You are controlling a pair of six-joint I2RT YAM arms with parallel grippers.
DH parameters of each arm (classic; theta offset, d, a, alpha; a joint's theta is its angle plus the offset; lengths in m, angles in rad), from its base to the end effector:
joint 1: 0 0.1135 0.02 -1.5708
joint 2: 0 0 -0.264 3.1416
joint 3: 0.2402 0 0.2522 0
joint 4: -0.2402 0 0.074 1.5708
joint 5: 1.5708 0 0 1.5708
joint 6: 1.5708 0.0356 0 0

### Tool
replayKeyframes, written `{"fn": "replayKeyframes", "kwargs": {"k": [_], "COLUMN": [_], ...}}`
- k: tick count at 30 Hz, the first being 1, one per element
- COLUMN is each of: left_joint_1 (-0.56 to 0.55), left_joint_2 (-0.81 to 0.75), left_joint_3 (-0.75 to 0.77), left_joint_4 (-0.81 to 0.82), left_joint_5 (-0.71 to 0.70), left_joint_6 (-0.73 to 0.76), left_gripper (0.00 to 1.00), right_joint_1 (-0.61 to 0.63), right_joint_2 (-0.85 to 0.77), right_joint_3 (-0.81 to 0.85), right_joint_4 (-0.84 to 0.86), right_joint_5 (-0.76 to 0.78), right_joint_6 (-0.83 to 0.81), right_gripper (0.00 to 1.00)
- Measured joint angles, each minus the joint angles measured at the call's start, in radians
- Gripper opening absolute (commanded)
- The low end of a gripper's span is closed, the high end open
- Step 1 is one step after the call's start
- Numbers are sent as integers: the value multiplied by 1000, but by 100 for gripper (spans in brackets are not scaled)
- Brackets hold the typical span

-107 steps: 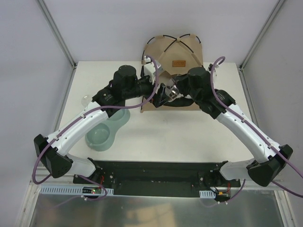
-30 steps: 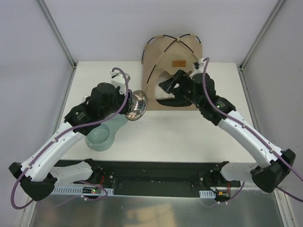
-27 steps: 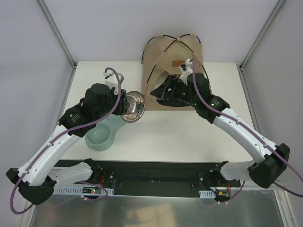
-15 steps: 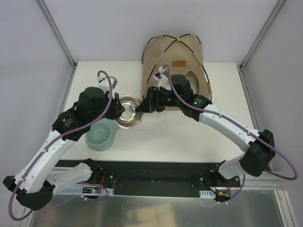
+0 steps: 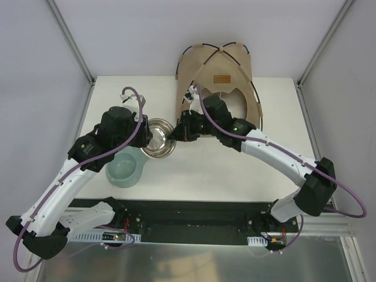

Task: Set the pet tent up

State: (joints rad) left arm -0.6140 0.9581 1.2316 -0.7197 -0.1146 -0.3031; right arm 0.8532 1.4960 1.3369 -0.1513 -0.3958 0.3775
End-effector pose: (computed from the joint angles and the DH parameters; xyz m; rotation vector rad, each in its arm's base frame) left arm 0.1548 -0.1041 0.4062 0.2435 2.0306 -0.4650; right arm 0.2220 0.2753 0.3646 -0.7641 1.8960 1.1828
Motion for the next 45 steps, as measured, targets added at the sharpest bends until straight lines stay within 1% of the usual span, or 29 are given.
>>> {"fn": "replayKeyframes", "kwargs": {"k": [1,2,3,4,7,10,11,16,20,24,28,35,37,40,45], "left_joint_1": [1,1,0,0,0,0,0,0,0,0,0,0,0,0,0], "left_joint_2": [-4,-10,-15,-24,-65,-126,-147,-234,-301,-356,-384,-398,-403,-408,-417], "left_joint_3": [0,0,0,0,0,2,5,42,79,93,98,101,101,101,98], "left_joint_4": [-6,-10,-11,-11,-18,-35,-41,-76,-93,-97,-118,-155,-157,-163,-177], "left_joint_5": [-3,-13,-19,-24,-56,-132,-161,-300,-388,-420,-422,-421,-421,-418,-417], "left_joint_6": [4,11,20,23,35,51,59,98,122,130,132,132,132,131,132], "left_gripper": [55,65,71,75,81,83,86,88,89,90,91,92,92,92,92], "right_joint_1": [8,15,23,31,47,67,75,164,256,335,386,388,386,381,381], "right_joint_2": [6,11,16,22,43,69,83,190,325,486,629,735,763,793,809], "right_joint_3": [7,14,23,33,52,57,61,108,209,350,482,573,609,654,676], "right_joint_4": [-6,-13,-22,-31,-52,-78,-87,-105,-124,-120,-134,-158,-167,-186,-229], "right_joint_5": [16,27,59,89,174,263,286,381,422,464,528,644,666,678,687], "right_joint_6": [-2,14,23,35,71,106,114,148,174,186,197,211,211,210,219], "right_gripper": [0,0,0,0,0,0,0,0,0,0,0,0,2,7,8]}}
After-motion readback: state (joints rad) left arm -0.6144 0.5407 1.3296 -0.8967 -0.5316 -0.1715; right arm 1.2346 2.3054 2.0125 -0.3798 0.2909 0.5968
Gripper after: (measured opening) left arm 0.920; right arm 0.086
